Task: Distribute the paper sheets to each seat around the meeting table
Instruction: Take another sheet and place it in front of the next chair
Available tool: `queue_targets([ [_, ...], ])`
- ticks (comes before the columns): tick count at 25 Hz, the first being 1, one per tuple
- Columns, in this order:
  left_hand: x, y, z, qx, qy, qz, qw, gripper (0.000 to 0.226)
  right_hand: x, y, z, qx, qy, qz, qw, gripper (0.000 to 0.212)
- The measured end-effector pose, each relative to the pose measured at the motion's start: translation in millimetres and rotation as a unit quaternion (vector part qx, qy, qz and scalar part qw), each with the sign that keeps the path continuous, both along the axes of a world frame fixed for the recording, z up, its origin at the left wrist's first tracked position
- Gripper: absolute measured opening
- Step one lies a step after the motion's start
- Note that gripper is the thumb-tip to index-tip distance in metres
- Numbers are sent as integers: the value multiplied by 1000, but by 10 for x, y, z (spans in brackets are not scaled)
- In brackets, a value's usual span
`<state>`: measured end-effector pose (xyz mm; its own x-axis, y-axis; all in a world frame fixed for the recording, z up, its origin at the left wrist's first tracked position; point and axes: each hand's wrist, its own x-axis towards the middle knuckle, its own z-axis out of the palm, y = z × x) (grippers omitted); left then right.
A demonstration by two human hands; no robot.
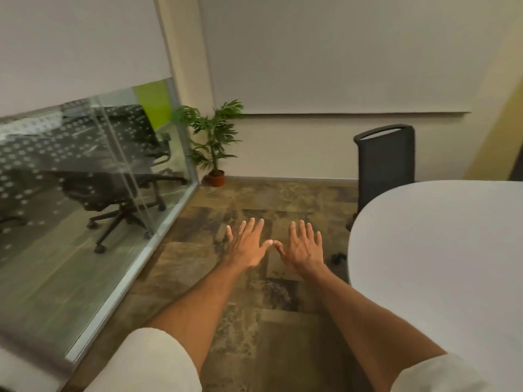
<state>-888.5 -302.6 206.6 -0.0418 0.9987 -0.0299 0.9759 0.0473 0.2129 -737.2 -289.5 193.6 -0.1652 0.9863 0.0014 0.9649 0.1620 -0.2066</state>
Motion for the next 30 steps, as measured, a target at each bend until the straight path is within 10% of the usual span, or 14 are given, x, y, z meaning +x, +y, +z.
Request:
queue_targets([
  [30, 4012, 3364, -692, 31, 70, -563, 823, 69, 3304, 1798, -605, -22, 9, -525, 851, 79],
])
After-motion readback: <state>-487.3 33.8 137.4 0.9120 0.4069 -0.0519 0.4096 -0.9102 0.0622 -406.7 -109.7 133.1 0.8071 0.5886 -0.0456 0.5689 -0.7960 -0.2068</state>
